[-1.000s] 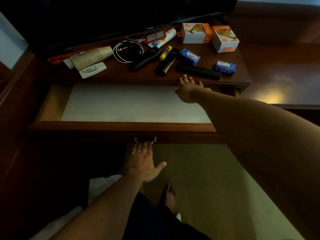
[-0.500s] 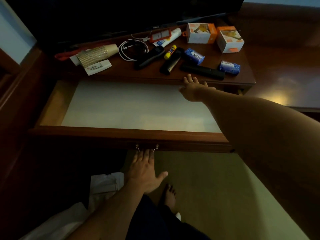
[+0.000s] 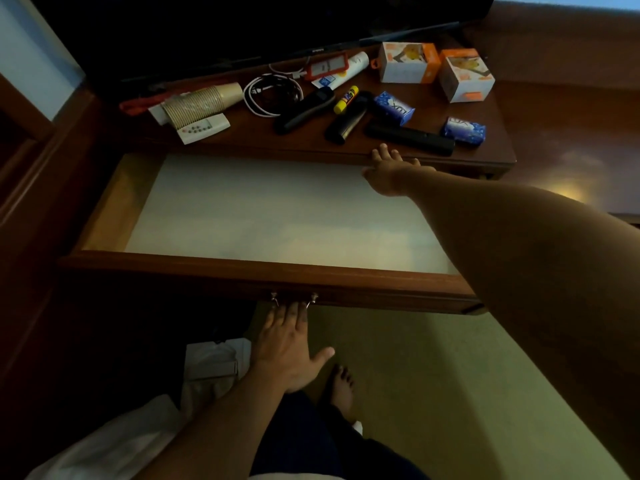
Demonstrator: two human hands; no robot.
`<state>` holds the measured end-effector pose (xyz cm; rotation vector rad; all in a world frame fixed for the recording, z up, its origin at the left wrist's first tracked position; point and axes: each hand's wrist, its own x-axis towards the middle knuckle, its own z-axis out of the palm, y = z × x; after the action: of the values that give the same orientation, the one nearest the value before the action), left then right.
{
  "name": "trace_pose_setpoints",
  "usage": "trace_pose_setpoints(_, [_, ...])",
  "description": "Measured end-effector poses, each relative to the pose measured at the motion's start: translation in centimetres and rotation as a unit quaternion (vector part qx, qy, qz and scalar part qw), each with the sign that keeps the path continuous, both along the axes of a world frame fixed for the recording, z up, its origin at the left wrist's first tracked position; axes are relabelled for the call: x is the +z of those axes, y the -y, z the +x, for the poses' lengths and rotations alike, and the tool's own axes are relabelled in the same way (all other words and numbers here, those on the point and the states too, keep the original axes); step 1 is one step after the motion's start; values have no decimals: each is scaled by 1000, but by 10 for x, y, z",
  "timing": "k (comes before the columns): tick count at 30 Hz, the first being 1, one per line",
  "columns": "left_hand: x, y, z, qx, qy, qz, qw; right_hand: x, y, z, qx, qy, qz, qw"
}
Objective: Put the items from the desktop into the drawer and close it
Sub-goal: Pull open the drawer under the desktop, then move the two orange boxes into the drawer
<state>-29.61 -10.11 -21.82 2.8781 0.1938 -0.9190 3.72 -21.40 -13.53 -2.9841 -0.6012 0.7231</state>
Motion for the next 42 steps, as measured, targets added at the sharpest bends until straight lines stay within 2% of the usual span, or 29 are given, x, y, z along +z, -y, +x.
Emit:
trace_pose_setpoints(20, [-5,-4,-22,-30,16,-12,999,2,10,-8,9,12,-20,1000])
trace_pose_setpoints(22, [7,-3,-23,-51,47,-30,997,4,17,-14,16,12,-15,1000])
trace_pose_setpoints(25, [30,-2,-16,-114,151,-60,980,16,25,-18,16,6,-6,1000])
trace_pose_setpoints(27, [48,-1,1,-145,222,-51,963,31,28,-17,29,13,7,999])
trace_pose_setpoints(29, [68,-2,30,-149,248,-39,956,47,31,-14,49,28,6,998])
trace_pose_setpoints(32, [98,-6,81,-139,257,-17,956,69,38,-8,60,41,2,997])
trace_pose_setpoints(36, [125,-10,148,-112,256,14,960,95,54,5,28,53,40,997])
trace_pose_setpoints(40, [144,-15,209,-75,262,21,962,103,63,27,30,66,26,997])
trace_pose_setpoints(42, [149,-17,232,-67,272,19,960,102,67,39,14,71,54,996])
